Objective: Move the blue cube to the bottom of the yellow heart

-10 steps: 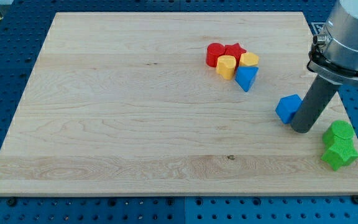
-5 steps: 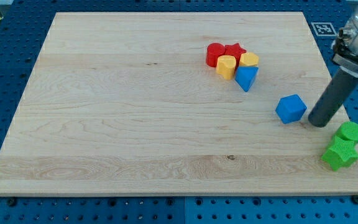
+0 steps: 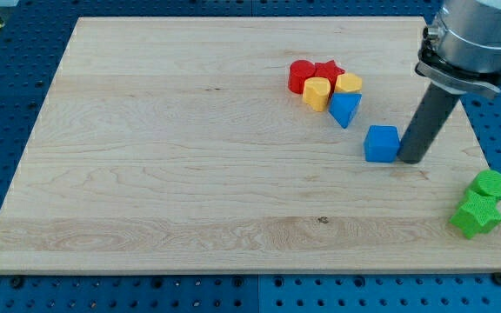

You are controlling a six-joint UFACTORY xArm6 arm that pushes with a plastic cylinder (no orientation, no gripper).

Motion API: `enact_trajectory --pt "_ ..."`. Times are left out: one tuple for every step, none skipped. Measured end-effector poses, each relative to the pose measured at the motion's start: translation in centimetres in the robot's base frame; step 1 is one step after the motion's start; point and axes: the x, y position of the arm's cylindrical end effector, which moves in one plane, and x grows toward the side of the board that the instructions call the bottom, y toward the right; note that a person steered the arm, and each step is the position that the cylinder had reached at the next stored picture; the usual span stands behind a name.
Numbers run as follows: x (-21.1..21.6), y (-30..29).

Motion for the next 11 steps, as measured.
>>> enact_trajectory --pt "0.0 -3.4" --pt "0.2 -5.7" --pt "1.2 -5.7" --pt "2.8 -5.9" --pt "2.6 -5.9" --pt "2.0 -5.9" --pt "1.5 -6.2" --pt "1.5 -6.4" --pt "1.5 -9.8" --pt "1.4 -11.3" --pt "2.9 -9.5"
